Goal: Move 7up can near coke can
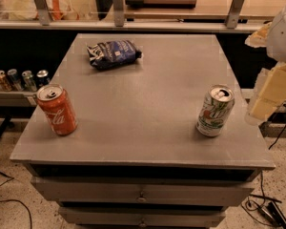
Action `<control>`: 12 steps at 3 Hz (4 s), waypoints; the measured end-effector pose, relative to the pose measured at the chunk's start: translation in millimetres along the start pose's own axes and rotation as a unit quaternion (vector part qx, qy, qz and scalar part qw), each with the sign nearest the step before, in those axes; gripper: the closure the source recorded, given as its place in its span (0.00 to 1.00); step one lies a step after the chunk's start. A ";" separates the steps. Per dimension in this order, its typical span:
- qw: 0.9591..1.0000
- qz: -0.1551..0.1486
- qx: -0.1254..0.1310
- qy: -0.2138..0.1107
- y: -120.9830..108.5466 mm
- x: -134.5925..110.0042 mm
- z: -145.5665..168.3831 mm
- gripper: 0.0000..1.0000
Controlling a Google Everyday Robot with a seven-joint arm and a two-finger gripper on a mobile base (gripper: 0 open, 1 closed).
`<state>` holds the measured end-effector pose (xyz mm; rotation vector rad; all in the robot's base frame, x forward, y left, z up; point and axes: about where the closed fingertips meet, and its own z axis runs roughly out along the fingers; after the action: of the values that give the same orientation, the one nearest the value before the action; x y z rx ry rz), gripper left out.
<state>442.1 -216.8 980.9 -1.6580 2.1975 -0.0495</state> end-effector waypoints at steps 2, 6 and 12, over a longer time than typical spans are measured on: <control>0.986 0.098 -0.040 -0.131 -7.5 22.6 29.9 0.00; 0.952 0.110 -0.042 -0.282 0.2 11.7 62.3 0.00; 0.949 0.109 -0.065 -0.290 3.7 1.5 92.4 1.00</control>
Offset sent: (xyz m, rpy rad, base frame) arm 0.0179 -0.0294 -0.0440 0.5631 0.0386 -0.1532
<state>468.2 -198.5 894.1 -1.2614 1.9282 0.5804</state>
